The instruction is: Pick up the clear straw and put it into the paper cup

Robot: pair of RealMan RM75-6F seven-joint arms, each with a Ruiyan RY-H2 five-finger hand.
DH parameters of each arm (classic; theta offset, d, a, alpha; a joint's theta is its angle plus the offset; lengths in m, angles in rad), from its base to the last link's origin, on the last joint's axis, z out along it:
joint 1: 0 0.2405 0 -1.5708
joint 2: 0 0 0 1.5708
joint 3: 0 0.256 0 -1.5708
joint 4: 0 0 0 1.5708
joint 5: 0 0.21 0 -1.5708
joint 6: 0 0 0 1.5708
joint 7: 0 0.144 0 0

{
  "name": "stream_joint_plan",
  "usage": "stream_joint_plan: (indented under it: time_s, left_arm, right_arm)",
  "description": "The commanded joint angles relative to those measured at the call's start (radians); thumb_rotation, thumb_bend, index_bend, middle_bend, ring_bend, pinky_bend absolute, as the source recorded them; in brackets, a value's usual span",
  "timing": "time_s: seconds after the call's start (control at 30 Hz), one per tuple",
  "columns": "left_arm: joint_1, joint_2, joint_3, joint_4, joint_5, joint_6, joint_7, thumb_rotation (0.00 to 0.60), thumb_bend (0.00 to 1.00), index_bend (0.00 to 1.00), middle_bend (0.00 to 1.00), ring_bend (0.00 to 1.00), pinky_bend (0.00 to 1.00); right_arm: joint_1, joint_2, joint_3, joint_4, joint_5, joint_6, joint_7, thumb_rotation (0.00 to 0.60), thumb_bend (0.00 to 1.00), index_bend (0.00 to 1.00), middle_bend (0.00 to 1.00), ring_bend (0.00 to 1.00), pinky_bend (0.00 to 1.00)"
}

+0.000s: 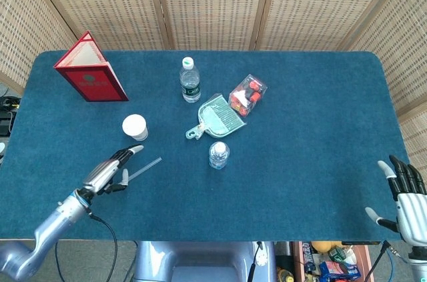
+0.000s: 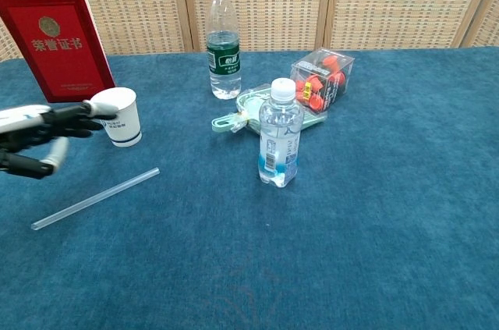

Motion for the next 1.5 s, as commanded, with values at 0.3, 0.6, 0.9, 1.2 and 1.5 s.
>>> stream_joint_plan:
  time_s: [0.3,0.6,0.9,1.2,1.5]
  left_arm:
    - [-0.093,-0.131,-0.023,0.088,-0.097,-0.122,0.026,0.6,0.86,0.0,0.0,0.0,0.0]
    - [-0.123,-0.172,-0.022,0.071,-0.143,-0.165,0.093,0.6,0.86,0.0,0.0,0.0,0.0]
    - [-0.129,-0.156,0.009,0.029,-0.129,-0.173,0.088,0.6,0.86,0.0,0.0,0.0,0.0]
    - [-0.109,-0.139,0.067,0.01,-0.042,-0.109,0.05,0.6,0.86,0.0,0.0,0.0,0.0]
    - [-0.058,-0.136,0.032,0.02,-0.071,0.031,0.307,0.6,0.58,0.03,0.0,0.0,0.0]
  right_arm:
    - [0.006,0.006,0.006,0.005,0.018,-0.016,0.022,0.6,0.0,0.0,0.0,0.0,0.0]
    - [0.004,0.011,0.007,0.008,0.02,-0.013,0.04,0.6,0.0,0.0,0.0,0.0,0.0]
    - [0.003,0.012,0.006,0.009,0.018,-0.012,0.042,0.6,0.0,0.0,0.0,0.0,0.0]
    - [0.003,0.011,0.006,0.007,0.017,-0.011,0.038,0.6,0.0,0.0,0.0,0.0,0.0]
    - [0.003,0.007,0.003,0.004,0.013,-0.012,0.027,0.6,0.0,0.0,0.0,0.0,0.0]
